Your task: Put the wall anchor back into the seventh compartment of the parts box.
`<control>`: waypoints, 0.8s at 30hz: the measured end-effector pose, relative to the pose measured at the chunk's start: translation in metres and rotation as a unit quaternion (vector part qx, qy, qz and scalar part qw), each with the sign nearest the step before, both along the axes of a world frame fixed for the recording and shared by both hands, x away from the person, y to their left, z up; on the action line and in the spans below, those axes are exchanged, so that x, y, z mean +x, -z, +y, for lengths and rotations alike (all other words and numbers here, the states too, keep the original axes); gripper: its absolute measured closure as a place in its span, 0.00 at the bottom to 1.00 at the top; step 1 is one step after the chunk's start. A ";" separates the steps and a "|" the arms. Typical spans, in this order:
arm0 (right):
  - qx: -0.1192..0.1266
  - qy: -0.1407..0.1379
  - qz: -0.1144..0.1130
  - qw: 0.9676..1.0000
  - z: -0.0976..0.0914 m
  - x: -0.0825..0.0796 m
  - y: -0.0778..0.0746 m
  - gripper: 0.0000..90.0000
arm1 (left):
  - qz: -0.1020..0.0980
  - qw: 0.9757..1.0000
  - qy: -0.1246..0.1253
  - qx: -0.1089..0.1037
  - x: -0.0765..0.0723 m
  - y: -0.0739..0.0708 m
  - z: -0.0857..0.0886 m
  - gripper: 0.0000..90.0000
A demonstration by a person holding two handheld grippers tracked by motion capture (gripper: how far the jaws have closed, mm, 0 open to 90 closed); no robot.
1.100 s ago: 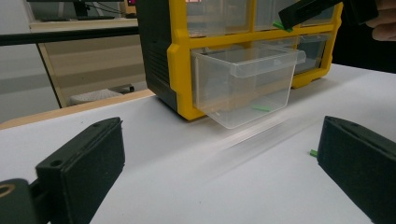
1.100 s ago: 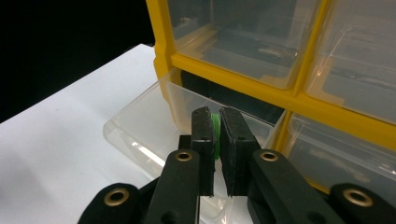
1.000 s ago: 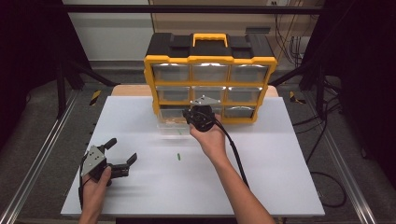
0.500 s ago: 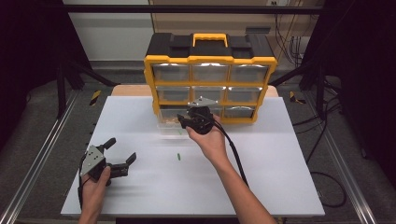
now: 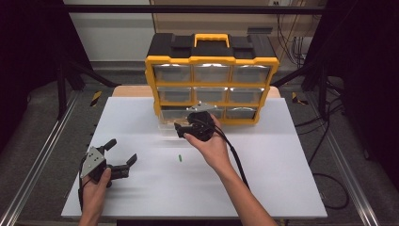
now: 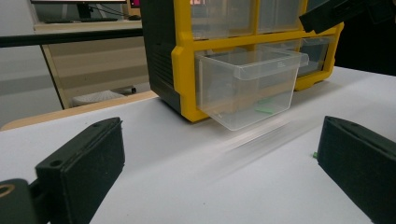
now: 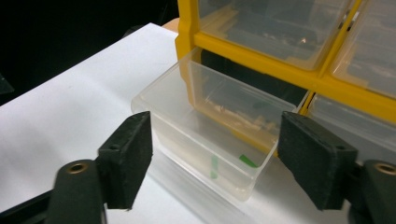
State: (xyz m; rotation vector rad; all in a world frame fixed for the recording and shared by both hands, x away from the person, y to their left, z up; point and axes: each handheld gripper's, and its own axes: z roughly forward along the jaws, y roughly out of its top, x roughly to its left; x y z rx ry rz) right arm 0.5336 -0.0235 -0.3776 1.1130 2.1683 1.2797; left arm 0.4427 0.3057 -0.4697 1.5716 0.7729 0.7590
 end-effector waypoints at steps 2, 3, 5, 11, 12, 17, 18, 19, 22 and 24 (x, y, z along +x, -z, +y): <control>-0.003 -0.001 0.000 1.000 -0.001 -0.002 0.001 0.27 | 0.000 1.000 0.000 0.000 0.000 0.000 0.000 0.01; -0.005 -0.002 0.000 1.000 -0.001 -0.003 0.002 0.27 | 0.000 1.000 0.000 0.000 0.000 0.000 0.000 0.01; -0.006 0.000 0.003 1.000 -0.002 -0.004 0.004 0.25 | 0.001 1.000 0.000 -0.001 0.000 0.000 0.000 0.01; -0.010 0.001 0.015 1.000 -0.005 -0.008 0.008 0.19 | 0.001 1.000 0.001 0.000 0.000 0.000 0.000 0.01; -0.011 -0.001 0.013 1.000 -0.005 -0.010 0.008 0.18 | 0.001 1.000 0.001 0.000 0.000 0.000 0.000 0.01; -0.017 -0.008 0.020 1.000 -0.004 -0.016 0.010 0.14 | 0.001 1.000 0.001 0.001 0.000 0.000 0.000 0.01; -0.017 -0.009 0.021 1.000 -0.004 -0.018 0.011 0.14 | 0.001 1.000 0.001 0.001 0.000 0.000 0.000 0.01; -0.019 -0.010 0.022 1.000 -0.004 -0.018 0.012 0.14 | 0.001 1.000 0.001 0.001 0.000 0.000 0.000 0.01; -0.025 -0.012 0.026 0.999 -0.005 -0.019 0.014 0.13 | 0.001 1.000 0.001 0.001 0.000 0.000 0.000 0.01; -0.026 -0.011 0.028 0.999 -0.006 -0.019 0.015 0.13 | 0.001 1.000 0.001 0.001 0.000 0.000 0.000 0.01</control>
